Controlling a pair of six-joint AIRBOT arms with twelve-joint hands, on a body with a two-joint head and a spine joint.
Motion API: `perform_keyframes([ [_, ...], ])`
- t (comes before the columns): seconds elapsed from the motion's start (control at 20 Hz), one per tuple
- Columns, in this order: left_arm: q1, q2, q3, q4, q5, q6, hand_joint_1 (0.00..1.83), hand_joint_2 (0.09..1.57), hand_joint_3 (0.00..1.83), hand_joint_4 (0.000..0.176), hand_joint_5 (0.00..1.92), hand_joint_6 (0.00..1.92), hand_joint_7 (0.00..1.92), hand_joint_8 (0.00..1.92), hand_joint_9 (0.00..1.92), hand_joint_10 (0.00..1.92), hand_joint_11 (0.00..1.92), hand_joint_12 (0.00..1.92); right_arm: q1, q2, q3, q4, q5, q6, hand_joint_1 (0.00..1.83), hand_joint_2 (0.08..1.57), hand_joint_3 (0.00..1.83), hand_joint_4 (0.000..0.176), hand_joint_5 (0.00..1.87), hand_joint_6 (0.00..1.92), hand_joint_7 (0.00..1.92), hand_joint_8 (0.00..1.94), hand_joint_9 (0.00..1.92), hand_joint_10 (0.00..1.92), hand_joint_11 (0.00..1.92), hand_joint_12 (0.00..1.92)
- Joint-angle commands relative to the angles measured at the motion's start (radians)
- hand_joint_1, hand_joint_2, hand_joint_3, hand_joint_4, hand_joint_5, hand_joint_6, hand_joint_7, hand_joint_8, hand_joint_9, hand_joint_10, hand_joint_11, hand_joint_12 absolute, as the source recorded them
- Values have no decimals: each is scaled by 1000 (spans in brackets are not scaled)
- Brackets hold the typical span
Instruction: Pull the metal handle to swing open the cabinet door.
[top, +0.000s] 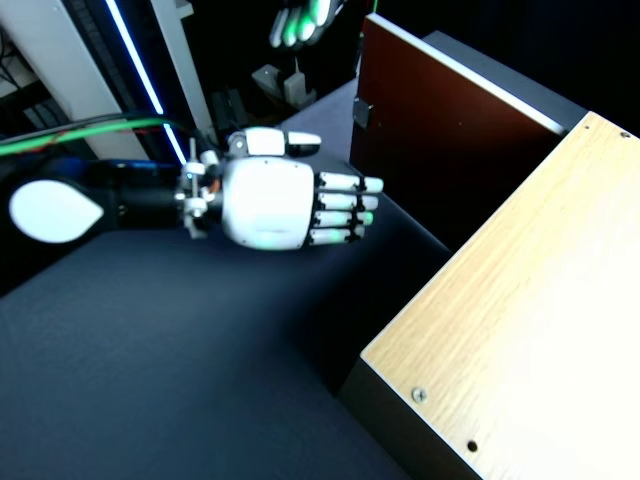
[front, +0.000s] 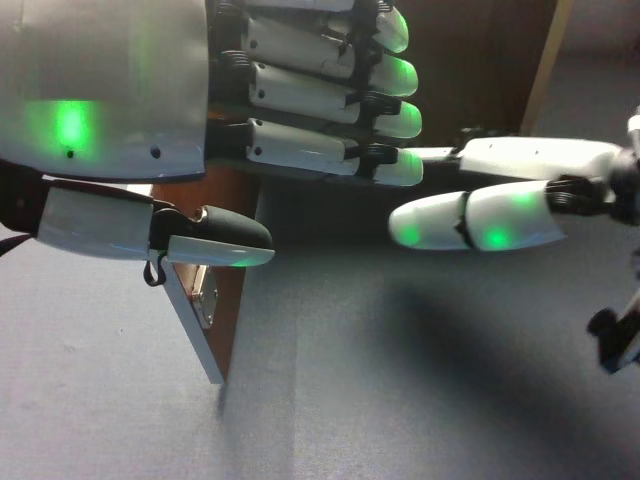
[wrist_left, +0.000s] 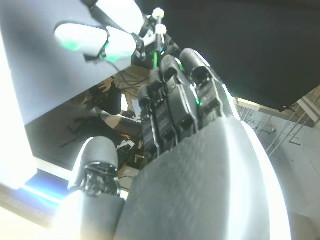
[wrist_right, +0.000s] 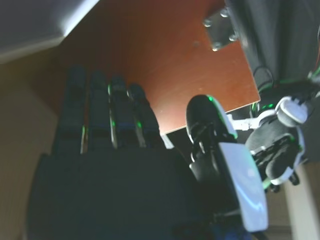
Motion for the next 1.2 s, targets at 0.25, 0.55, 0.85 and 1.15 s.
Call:
perform_keyframes([
  [0.25, -11, 7, 1, -99, -25, 8, 105, 1475, 1, 0, 355, 0, 381, 0, 354, 0, 0, 760, 16, 54, 1, -120, 105, -37, 0, 1571, 3, 0, 104, 1, 144, 3, 153, 2, 0, 534],
  [0.55, -11, 7, 1, -99, -25, 8, 107, 1473, 0, 0, 363, 2, 392, 3, 361, 2, 0, 770, 16, 105, -17, -273, 148, -37, 0, 1571, 3, 0, 102, 2, 138, 2, 147, 2, 0, 511],
  [0.85, -11, 7, 1, -99, -25, 8, 107, 1470, 0, 0, 362, 2, 389, 2, 352, 1, 0, 731, 16, 185, -60, -443, 199, -39, 0, 1571, 7, 0, 98, 0, 137, 1, 146, 1, 0, 507],
  [1.15, -11, 7, 1, -99, -25, 8, 98, 1472, 0, 0, 360, 1, 390, 1, 354, 1, 0, 728, 16, 270, -139, -431, 218, -248, 0, 1570, 9, 0, 95, 1, 138, 2, 145, 2, 0, 491],
])
